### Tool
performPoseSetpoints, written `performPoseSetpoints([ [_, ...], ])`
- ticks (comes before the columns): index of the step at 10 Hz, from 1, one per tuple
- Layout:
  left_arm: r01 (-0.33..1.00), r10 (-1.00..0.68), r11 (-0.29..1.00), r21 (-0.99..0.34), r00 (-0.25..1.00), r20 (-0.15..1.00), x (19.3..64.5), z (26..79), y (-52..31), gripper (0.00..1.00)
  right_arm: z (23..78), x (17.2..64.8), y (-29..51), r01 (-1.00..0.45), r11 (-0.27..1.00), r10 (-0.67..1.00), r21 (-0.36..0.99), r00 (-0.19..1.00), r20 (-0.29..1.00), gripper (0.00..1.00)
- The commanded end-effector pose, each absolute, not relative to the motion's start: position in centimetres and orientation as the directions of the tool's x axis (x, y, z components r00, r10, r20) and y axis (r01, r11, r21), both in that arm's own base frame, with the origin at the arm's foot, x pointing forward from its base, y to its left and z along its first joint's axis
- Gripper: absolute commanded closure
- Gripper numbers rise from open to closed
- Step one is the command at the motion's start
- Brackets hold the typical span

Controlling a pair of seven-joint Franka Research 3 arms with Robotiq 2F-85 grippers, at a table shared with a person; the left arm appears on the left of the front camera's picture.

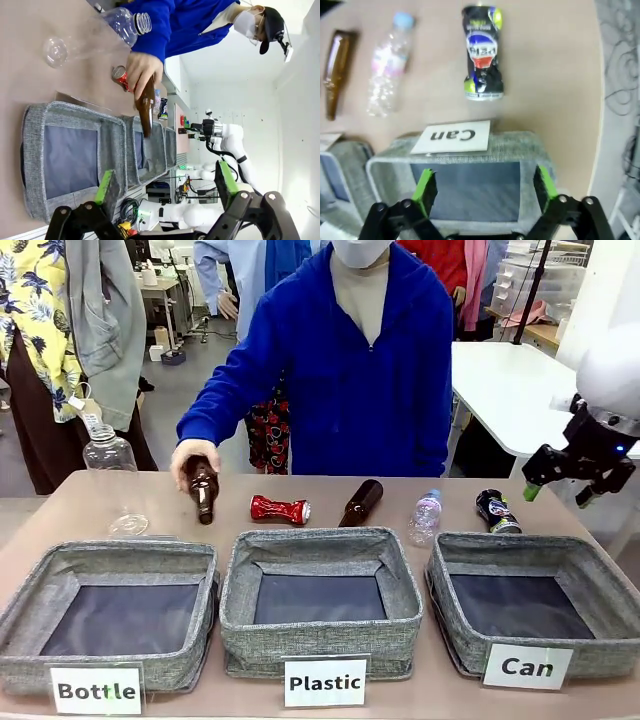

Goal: Sort the can waste into the basket.
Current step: Pick up the can waste from the table and place it in the right Fabric basket.

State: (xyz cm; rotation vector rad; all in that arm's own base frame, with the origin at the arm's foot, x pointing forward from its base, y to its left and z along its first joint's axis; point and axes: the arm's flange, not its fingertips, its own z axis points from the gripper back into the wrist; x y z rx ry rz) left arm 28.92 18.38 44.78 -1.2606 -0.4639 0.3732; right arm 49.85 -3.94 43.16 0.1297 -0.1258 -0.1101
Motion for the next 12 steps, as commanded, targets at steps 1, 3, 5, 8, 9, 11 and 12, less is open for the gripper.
performPoseSetpoints([
  [1,0.011,0.505,0.265,-0.964,0.85,0.149,28.8,44.8,18.4,0.0,44.0,52.2,-3.5,0.073,0.988,-0.084,0.134,0.994,0.073,0.0],
  [3,0.011,0.505,0.265,-0.964,0.85,0.149,28.8,44.8,18.4,0.0,42.5,54.5,-3.8,0.084,0.987,-0.091,0.135,0.995,0.047,0.0],
  [5,0.011,0.505,0.265,-0.964,0.85,0.149,28.8,44.8,18.4,0.0,41.2,56.0,-3.8,0.071,0.988,-0.078,0.136,0.996,0.047,0.0],
  [8,-0.133,0.474,0.202,-0.97,0.88,-0.022,28.5,45.6,19.4,0.0,39.3,57.7,-3.5,0.095,0.988,-0.1,0.12,0.994,0.037,0.0],
  [9,-0.065,0.594,0.173,-0.983,0.803,0.052,28.1,46.6,20.4,0.0,38.8,58.0,-3.5,0.099,0.988,-0.103,0.115,0.994,0.03,0.0],
  [11,0.04,0.786,0.068,-0.997,0.613,0.078,27.5,49.1,24.5,0.0,38.1,58.6,-3.3,0.096,0.989,-0.098,0.116,0.995,0.01,0.0],
  [12,-0.003,0.77,0.022,-1.0,0.638,0.015,27.6,49.1,25.5,0.0,37.6,59.1,-3.2,0.107,0.988,-0.107,0.108,0.994,-0.006,0.0],
])
